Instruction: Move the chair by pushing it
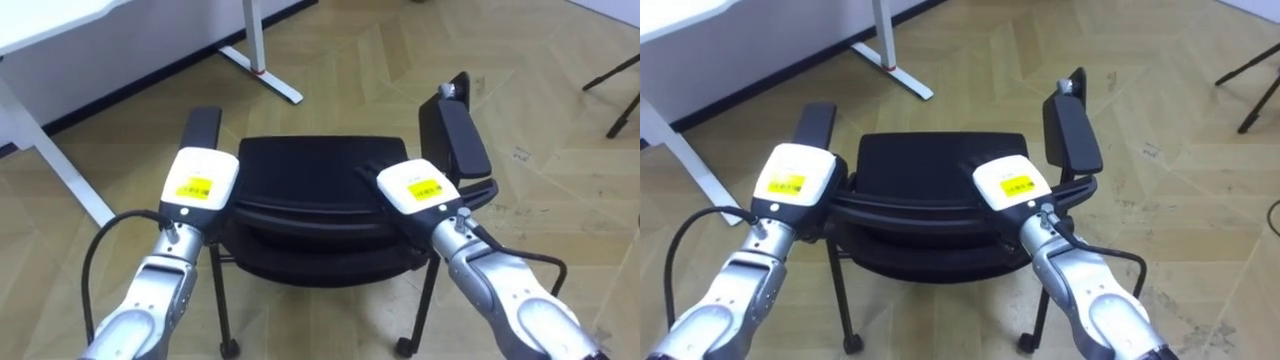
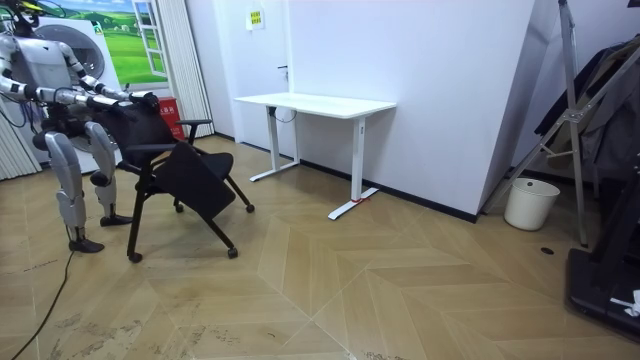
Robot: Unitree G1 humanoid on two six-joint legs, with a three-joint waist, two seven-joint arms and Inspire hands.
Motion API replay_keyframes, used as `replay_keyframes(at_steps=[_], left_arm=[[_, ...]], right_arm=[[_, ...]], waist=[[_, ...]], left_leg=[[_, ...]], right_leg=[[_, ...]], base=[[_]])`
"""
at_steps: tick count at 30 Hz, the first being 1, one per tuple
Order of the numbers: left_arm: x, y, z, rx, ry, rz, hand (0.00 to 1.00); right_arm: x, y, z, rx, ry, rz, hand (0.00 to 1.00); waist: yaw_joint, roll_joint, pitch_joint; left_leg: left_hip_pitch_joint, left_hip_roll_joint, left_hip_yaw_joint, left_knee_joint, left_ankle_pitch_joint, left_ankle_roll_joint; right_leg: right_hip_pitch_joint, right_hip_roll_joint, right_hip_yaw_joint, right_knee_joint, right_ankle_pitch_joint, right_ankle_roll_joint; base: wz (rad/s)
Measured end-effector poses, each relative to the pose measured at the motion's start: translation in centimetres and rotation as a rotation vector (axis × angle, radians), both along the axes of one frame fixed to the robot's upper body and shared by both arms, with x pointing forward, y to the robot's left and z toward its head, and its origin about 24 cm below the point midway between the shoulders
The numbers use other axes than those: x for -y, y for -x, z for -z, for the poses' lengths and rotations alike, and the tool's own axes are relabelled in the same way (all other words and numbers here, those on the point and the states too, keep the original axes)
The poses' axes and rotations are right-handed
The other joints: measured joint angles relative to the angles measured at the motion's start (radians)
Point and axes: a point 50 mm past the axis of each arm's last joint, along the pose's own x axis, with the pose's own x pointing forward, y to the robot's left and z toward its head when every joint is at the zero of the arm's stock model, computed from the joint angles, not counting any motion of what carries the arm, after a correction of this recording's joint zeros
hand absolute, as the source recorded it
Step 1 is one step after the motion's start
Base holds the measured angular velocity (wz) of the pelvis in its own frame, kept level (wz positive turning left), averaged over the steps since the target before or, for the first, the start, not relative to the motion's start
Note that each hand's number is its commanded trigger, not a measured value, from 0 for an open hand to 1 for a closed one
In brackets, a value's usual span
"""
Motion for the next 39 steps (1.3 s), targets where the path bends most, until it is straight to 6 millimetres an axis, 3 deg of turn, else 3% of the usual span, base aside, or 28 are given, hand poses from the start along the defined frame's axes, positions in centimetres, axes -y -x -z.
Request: replay_keyframes(at_steps=[4,9,13,21,34,39], left_arm=[[0.0,0.0,0.1,-0.006,0.001,0.001,1.00],[0.1,-0.2,0.0,-0.012,0.009,0.000,1.00],[0.1,-0.3,0.0,-0.020,0.008,0.000,1.00],[0.2,-0.3,0.0,-0.027,0.008,-0.001,1.00],[0.2,-0.1,0.5,-0.038,0.013,-0.002,1.00],[0.1,-0.4,0.5,-0.035,-0.006,-0.017,1.00]], right_arm=[[0.1,0.1,0.5,0.008,-0.022,0.009,1.00],[0.2,0.1,0.7,0.033,-0.037,0.016,1.00],[0.3,0.2,0.8,0.064,-0.033,-0.006,1.00],[0.4,0.3,1.1,0.081,-0.040,-0.009,1.00],[0.5,0.4,1.7,0.068,-0.042,-0.004,1.00],[0.3,0.1,2.0,0.065,-0.048,-0.013,1.00]], waist=[[-0.001,0.001,0.0013],[-0.003,0.014,0.0092],[-0.006,0.023,0.0059],[-0.006,0.023,0.0057],[-0.002,0.007,0.0093],[0.002,-0.012,0.0151]], left_leg=[[0.004,0.000,-0.001,0.001,0.000,0.000],[0.005,0.000,-0.001,0.000,0.000,0.000],[0.004,0.000,-0.001,-0.001,0.000,0.000],[0.013,0.000,-0.001,0.000,0.000,0.000],[0.036,0.002,-0.002,0.006,0.000,0.000],[-0.012,0.020,-0.001,0.110,-0.013,-0.009]], right_leg=[[0.007,0.000,-0.001,-0.002,0.000,0.000],[0.009,0.000,-0.002,-0.003,0.000,0.000],[0.008,0.000,-0.002,-0.003,0.000,0.000],[0.011,0.000,-0.001,-0.003,0.000,0.000],[0.038,-0.002,-0.007,-0.001,0.000,0.000],[0.030,0.002,-0.011,0.026,-0.013,-0.013]], base=[[0.00],[0.00],[0.00],[0.00],[0.00],[0.04]])
